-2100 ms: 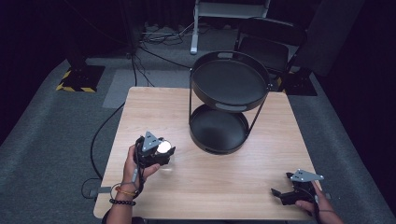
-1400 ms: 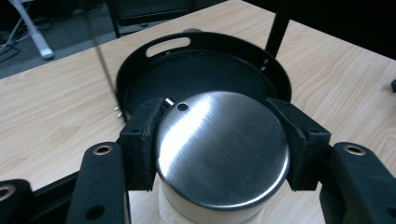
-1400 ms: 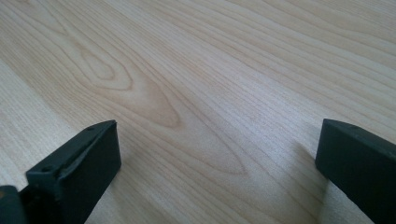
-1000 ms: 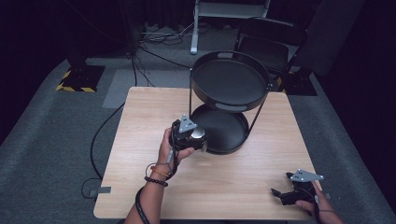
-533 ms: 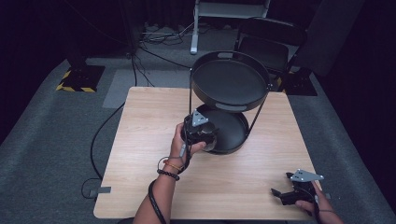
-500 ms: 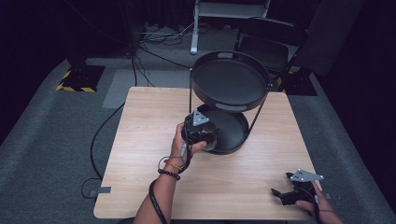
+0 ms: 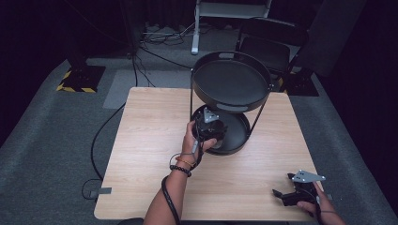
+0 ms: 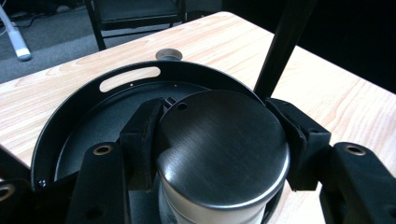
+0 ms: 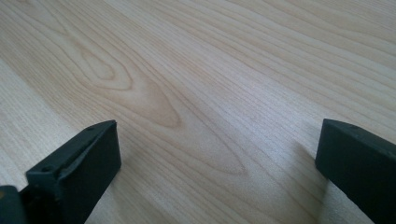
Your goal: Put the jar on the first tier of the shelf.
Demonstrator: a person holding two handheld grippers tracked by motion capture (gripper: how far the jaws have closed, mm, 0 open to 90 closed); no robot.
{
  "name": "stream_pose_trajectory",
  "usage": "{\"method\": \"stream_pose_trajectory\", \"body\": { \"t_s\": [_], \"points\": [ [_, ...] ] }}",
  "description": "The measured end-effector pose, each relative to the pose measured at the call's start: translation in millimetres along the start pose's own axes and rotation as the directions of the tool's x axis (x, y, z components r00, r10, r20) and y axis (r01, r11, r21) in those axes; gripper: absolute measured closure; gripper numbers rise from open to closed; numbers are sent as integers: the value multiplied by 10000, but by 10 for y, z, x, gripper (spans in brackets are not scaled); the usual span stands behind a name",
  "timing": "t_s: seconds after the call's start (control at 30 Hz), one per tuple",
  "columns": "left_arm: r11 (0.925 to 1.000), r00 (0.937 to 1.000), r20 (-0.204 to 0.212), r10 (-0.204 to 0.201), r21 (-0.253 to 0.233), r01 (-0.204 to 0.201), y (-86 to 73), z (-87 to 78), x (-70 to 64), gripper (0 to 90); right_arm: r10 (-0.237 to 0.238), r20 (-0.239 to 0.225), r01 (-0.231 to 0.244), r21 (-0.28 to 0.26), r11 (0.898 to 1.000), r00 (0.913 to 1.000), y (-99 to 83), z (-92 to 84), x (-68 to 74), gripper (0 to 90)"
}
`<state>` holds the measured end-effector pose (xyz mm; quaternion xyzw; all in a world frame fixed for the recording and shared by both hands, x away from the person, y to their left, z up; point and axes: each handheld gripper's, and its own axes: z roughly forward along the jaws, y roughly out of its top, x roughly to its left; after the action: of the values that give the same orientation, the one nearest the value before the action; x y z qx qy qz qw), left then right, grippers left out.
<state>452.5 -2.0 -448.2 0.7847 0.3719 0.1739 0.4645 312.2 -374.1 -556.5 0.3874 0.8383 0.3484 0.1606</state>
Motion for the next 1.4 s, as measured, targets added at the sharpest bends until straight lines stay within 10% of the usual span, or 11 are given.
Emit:
{"method": "stream_pose_trajectory", "body": {
  "t_s": [0.8,1.4],
  "points": [
    [9980,9968,-659,-452,420,480,-65,484,-80,391,-4,-8,4,1,10000,10000,-1,-2,1,0],
    [9980,9971,-760,9,638,40,-116,582,-148,384,-4,-8,4,0,10000,10000,-1,-2,1,0]
  ]
}}
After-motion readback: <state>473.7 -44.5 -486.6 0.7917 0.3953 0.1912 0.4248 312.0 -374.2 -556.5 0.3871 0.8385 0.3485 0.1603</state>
